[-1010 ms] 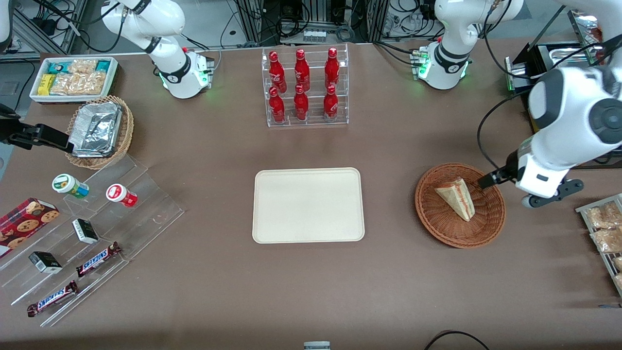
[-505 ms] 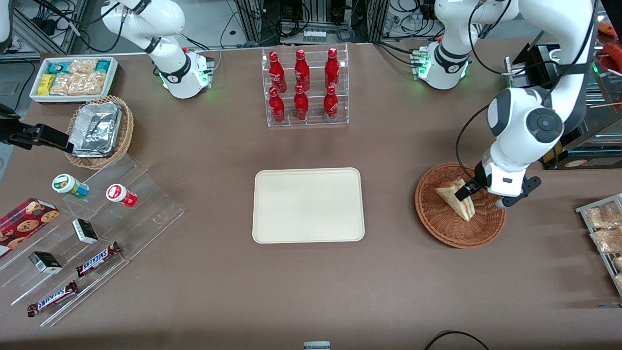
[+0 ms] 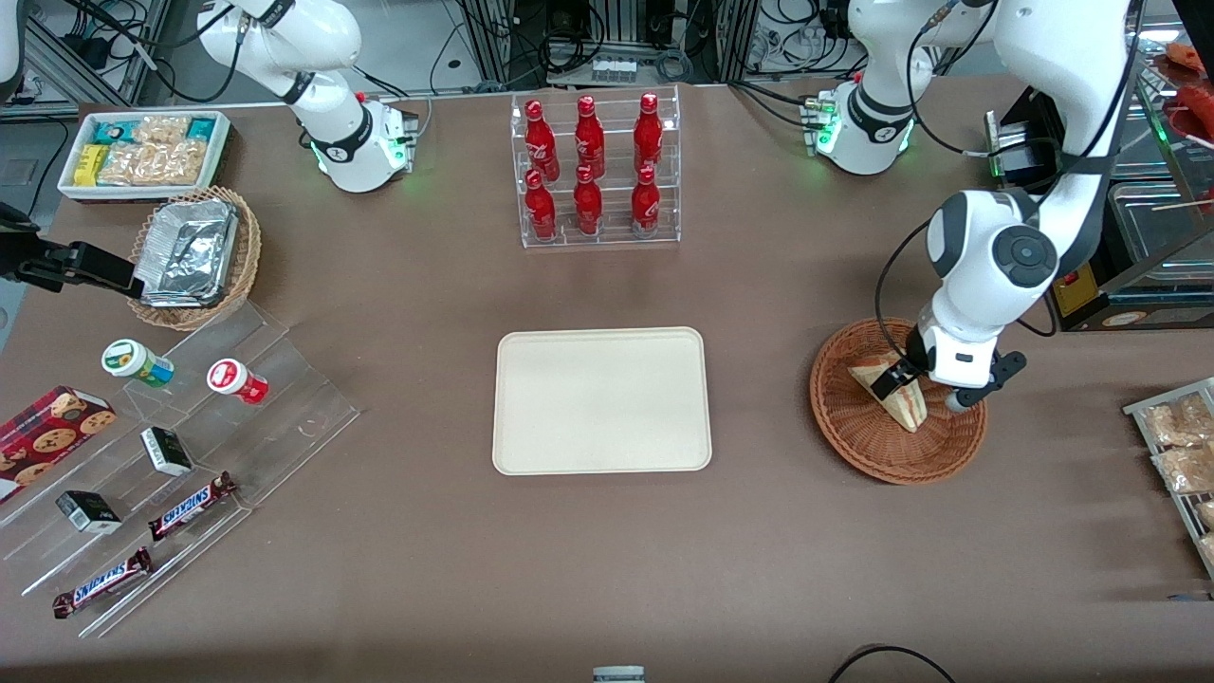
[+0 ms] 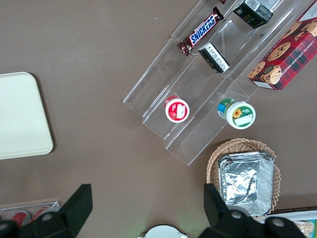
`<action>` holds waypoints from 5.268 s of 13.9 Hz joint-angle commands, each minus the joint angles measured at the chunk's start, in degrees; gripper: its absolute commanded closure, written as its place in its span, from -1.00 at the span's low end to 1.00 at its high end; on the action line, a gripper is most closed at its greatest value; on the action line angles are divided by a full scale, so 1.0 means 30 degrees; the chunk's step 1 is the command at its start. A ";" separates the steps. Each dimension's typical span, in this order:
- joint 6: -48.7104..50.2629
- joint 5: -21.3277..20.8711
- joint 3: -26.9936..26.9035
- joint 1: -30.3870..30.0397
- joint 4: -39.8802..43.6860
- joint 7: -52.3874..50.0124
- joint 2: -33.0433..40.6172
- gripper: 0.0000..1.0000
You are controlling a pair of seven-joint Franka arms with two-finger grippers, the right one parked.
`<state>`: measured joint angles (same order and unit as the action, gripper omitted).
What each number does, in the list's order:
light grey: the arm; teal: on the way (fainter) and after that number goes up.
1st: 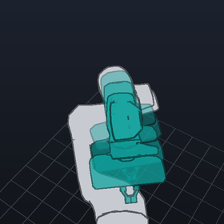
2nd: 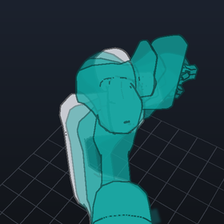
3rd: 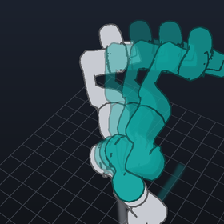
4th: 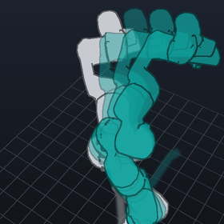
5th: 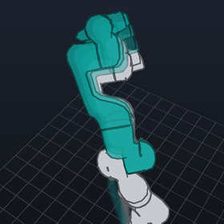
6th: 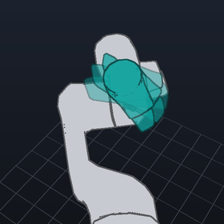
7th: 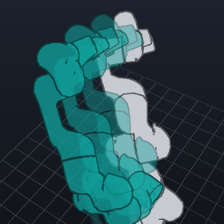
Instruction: Place sandwich from basket to tray
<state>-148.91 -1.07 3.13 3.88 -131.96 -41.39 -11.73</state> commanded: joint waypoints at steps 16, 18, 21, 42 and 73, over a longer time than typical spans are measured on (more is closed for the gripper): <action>0.1460 -0.0637 0.0041 0.0377 0.0390 -0.0617 0.1151 0.13; 0.5260 -0.0875 0.0419 0.0697 0.1994 -0.0500 0.1945 0.13; 1.0686 -0.0875 0.1094 0.2100 0.5771 -0.0820 0.1803 0.13; 0.7917 -0.2369 0.1067 1.3179 1.8586 -0.5217 -1.1614 0.16; 1.9896 0.0676 0.0979 0.1760 1.4162 0.8250 0.2091 -1.00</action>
<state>-90.76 -0.46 5.55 12.30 -86.98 -21.61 -9.08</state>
